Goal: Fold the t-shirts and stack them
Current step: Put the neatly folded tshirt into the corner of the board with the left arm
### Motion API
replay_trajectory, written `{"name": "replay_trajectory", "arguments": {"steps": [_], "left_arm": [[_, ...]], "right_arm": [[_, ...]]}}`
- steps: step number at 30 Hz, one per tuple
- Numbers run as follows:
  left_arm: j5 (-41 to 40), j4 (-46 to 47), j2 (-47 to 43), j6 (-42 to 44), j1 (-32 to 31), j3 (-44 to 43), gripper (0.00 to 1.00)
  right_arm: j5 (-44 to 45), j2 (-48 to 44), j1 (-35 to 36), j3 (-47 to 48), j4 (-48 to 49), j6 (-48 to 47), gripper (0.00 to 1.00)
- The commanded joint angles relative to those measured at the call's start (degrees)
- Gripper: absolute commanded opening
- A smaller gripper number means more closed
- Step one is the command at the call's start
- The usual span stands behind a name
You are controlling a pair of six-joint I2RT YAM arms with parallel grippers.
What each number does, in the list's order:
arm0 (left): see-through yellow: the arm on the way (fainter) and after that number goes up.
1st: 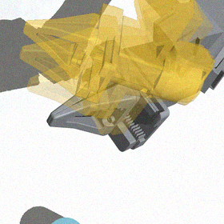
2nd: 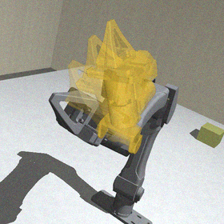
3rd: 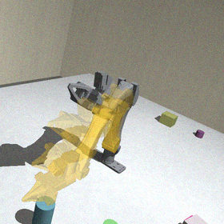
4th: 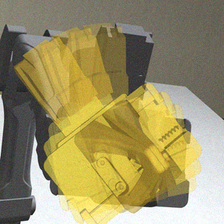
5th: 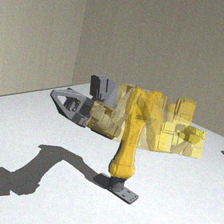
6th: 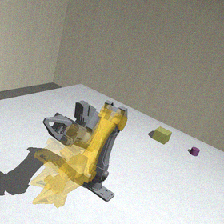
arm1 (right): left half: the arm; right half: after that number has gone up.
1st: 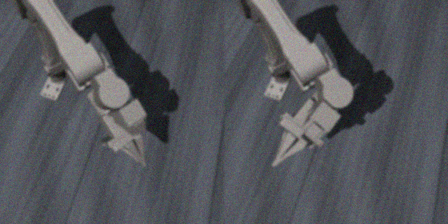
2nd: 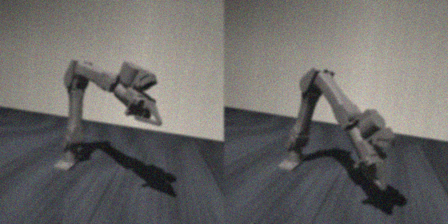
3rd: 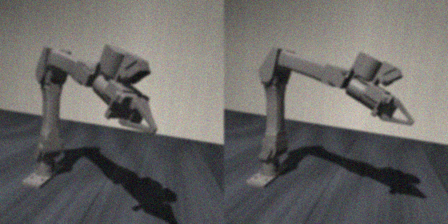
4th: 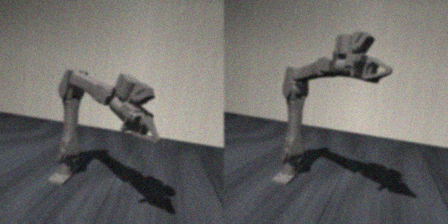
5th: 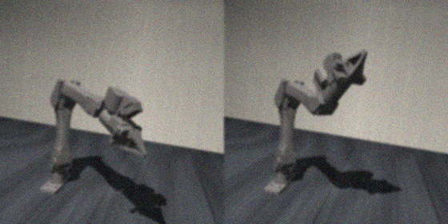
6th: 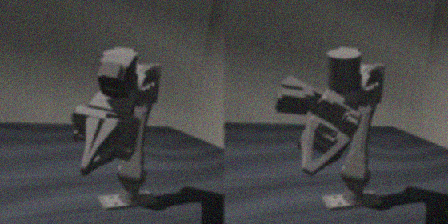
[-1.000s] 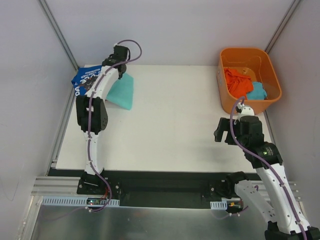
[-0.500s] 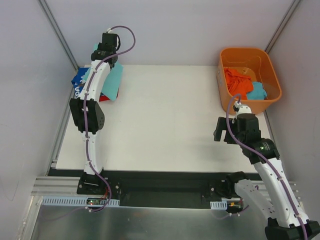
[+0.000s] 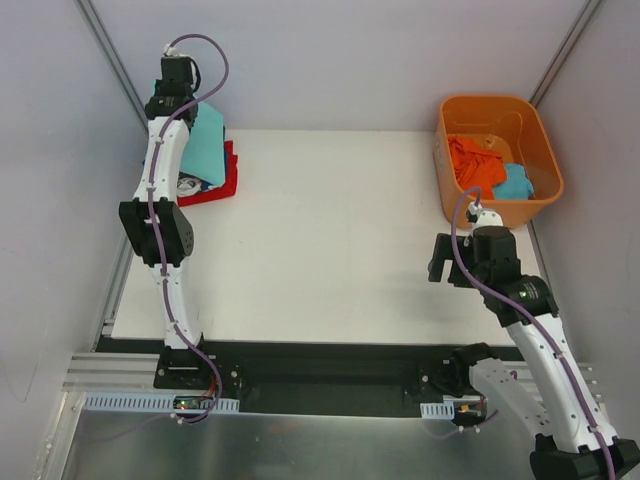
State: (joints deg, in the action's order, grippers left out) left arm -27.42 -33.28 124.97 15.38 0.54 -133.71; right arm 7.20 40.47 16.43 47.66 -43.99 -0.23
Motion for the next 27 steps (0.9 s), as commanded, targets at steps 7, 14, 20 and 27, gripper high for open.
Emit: {"name": "replay_trajectory", "arguments": {"steps": [7,14,20,27], "left_arm": [[4.2,6.4,9.3,-2.9,3.9,-4.5,0.00],[1.7,13.6,13.3,0.5,6.6,-5.7,0.06],[4.1,16.0,14.3,1.1,8.2,-5.8,0.70],[4.8,15.9,6.9,-3.0,7.1,0.1,0.99]], "right_arm": [[0.3,2.5,0.4,1.5,1.1,3.7,0.96],[1.2,3.9,0.4,1.3,0.1,6.7,0.96],[1.0,5.0,0.4,2.6,-0.8,9.4,0.96],[4.8,4.7,0.5,5.6,-4.0,9.8,0.96]]}}
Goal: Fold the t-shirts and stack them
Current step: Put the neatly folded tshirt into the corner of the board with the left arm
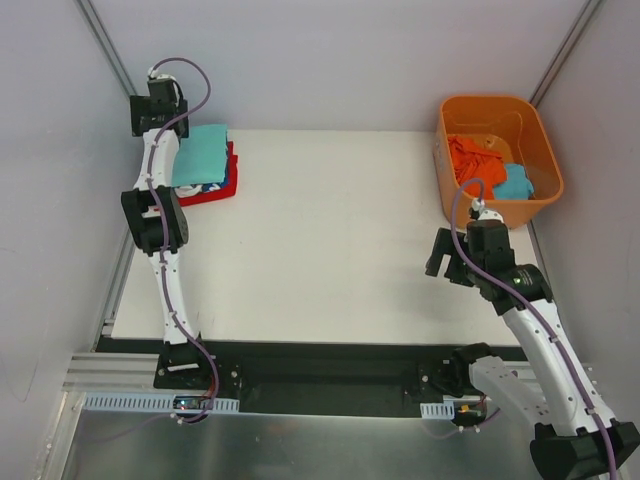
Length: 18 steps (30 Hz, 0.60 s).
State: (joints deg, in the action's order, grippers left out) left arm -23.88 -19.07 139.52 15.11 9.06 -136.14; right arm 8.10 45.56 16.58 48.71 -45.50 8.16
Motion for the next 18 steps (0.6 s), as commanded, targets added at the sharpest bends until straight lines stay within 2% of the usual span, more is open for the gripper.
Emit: {"name": "replay_trajectory", "arguments": {"steps": [1,4,6,7,9,12,14,16,18], "left_arm": [[0.8,1.7,-10.8,-3.2,-1.8,4.9,0.99],[-1.3,1.2,-18.9,-5.7,-4.7,11.8,0.99],[1.4,0.7,-24.1,-9.0,-7.4,17.1,0.99],[4.1,0.4,-29.4,-10.6,-8.3,22.5,0.99],[6.3,-0.3,-34.7,-16.9,-11.1,27.9,0.99],[14.5,-1.5,-45.3,-27.1,-13.8,42.6,0.99],[19.8,-1.5,-52.3,-34.6,-14.9,48.9,0.99],[21.8,-1.5,-57.8,-41.0,-17.5,58.0,0.99],[22.2,-1.8,-60.6,-43.0,-20.5,65.4,0.99]], "right_arm": [[4.7,-0.5,0.5,4.9,-2.8,1.3,0.96],[4.6,0.1,0.4,6.1,-3.2,0.8,0.96],[3.7,0.6,0.4,6.8,-3.1,0.0,0.96],[3.2,0.8,0.4,6.8,-2.9,-0.3,0.96],[3.1,0.8,0.4,6.7,-1.9,-1.2,0.96],[2.4,0.4,0.4,6.3,-0.6,-2.0,0.96],[2.1,0.0,0.4,5.8,0.8,-2.3,0.96],[1.0,-0.5,0.3,4.7,2.2,-2.3,0.96],[-0.7,-1.0,0.3,3.4,4.8,-1.9,0.96]]}}
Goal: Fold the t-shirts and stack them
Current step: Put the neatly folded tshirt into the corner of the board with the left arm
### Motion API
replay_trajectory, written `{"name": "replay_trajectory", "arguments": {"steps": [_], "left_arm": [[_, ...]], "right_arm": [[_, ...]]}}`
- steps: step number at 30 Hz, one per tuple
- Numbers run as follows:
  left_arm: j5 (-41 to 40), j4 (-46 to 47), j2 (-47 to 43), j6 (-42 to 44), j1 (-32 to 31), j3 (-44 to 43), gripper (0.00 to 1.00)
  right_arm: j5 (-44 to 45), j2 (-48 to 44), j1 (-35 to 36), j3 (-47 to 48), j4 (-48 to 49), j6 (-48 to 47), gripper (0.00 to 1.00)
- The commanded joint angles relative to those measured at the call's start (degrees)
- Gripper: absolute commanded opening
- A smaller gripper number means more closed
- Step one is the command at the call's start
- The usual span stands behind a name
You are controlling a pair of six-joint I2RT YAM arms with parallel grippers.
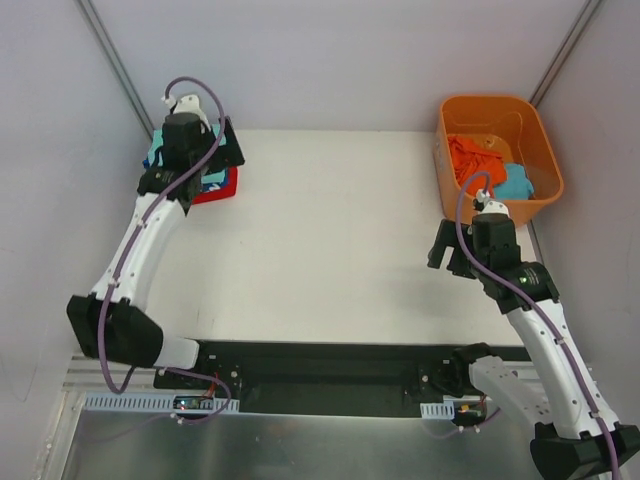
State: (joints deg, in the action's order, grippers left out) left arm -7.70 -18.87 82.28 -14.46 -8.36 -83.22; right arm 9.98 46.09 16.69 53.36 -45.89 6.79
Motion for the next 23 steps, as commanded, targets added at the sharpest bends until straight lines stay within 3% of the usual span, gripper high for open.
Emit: {"name": "replay_trajectory", "arguments": {"steps": [1,5,8,12,23], "left_arm": [[4.2,-2.1,-6.3,-14.6,-6.9,15.1,0.99],[-2.0,-2.1,-13.0,-21.9,-17.4,27.4,0.99],[-2.2,-2.4,-15.6,-22.8,-19.8,34.5,0.99],[-4.2,-4.1,-22.1,-24.5,-20.4,39.1,0.99],[-8.8,-4.8,-33.9,-23.9,-20.6,43.3,0.99]], "right_arm": [[-3.2,-1.9,0.3,-3.0,6.2,-0.3,0.96],[-3.2,-3.8,0.4,-11.4,14.6,0.0,0.96],[-4.3,-5.8,0.3,-18.5,21.2,1.6,0.96],[-5.4,-8.5,0.3,-24.6,27.2,2.9,0.96],[-2.8,-12.1,0.4,-26.7,27.4,0.9,0.96]]}}
